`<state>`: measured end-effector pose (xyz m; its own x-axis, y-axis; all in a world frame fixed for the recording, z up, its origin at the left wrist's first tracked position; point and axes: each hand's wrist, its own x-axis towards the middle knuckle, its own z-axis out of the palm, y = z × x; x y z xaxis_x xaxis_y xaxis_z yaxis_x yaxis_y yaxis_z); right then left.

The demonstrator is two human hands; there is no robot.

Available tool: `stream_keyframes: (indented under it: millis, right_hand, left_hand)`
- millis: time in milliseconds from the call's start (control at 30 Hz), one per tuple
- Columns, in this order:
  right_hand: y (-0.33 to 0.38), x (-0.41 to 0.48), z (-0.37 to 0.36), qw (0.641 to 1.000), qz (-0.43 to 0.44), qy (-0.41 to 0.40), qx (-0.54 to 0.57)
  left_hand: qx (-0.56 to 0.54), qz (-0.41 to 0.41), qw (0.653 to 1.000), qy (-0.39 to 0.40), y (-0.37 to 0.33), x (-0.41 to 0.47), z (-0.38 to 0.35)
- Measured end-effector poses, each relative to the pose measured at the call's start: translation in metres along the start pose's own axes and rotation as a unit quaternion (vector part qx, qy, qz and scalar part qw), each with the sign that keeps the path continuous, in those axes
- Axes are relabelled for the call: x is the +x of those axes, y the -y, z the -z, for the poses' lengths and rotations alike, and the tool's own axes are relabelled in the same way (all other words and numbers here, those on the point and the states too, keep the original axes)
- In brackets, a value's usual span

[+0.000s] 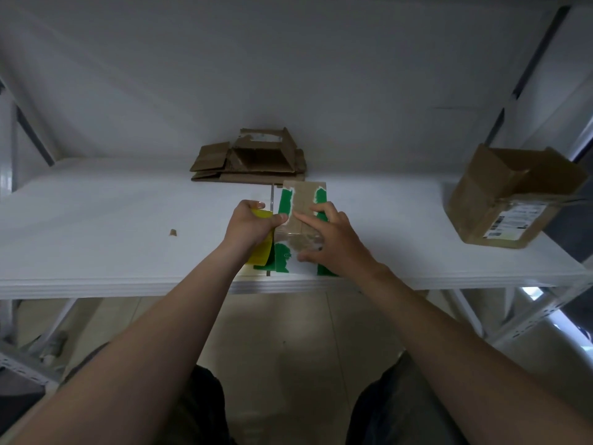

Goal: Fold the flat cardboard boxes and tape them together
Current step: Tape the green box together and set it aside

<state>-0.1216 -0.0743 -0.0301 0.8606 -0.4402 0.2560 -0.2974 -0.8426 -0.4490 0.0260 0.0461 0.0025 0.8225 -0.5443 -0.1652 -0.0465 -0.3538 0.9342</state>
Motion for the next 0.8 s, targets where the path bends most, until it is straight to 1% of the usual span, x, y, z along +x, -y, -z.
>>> stream_keyframes:
  millis: [200, 333, 400, 467, 500, 533, 567, 600, 633, 667, 733, 800]
  right_hand:
    - [0.007, 0.000, 0.008, 0.999, -0.012, 0.038, 0.006]
    - [0.018, -0.003, 0.028, 0.997, -0.028, 0.063, 0.018]
    - [0.026, -0.006, 0.039, 0.998, -0.040, 0.051, 0.001]
    - [0.038, -0.010, 0.049, 0.998, -0.052, 0.005, -0.046]
    - [0.044, -0.011, 0.053, 0.996, -0.064, -0.026, -0.048]
    - [0.052, -0.013, 0.058, 0.995, -0.081, -0.053, -0.018]
    - [0.061, -0.014, 0.062, 0.991, -0.101, -0.067, 0.047]
    - [0.072, -0.016, 0.068, 0.982, -0.109, -0.069, 0.135]
    - [0.083, -0.019, 0.074, 0.967, -0.110, -0.057, 0.224]
    - [0.091, -0.023, 0.078, 0.951, -0.106, -0.037, 0.290]
    - [0.105, -0.031, 0.085, 0.931, -0.085, -0.006, 0.354]
    - [0.113, -0.041, 0.089, 0.923, -0.076, -0.026, 0.377]
  left_hand:
    - [-0.016, 0.011, 1.000, -0.008, -0.005, -0.006, 0.003]
    - [-0.074, 0.001, 0.997, -0.033, -0.018, -0.020, 0.020]
    - [-0.079, -0.017, 0.996, -0.030, -0.027, -0.029, 0.030]
    - [-0.073, -0.050, 0.996, -0.028, -0.040, -0.043, 0.039]
    - [-0.073, -0.072, 0.994, -0.031, -0.048, -0.050, 0.043]
    - [-0.072, -0.096, 0.992, -0.033, -0.055, -0.057, 0.046]
    - [-0.065, -0.123, 0.990, -0.037, -0.062, -0.064, 0.048]
    - [-0.058, -0.149, 0.986, -0.041, -0.069, -0.072, 0.048]
    - [-0.056, -0.169, 0.983, -0.040, -0.075, -0.079, 0.048]
    - [-0.057, -0.185, 0.981, -0.033, -0.080, -0.085, 0.046]
    - [-0.061, -0.200, 0.978, 0.007, -0.090, -0.102, 0.043]
    - [-0.084, -0.197, 0.976, 0.041, -0.095, -0.117, 0.039]
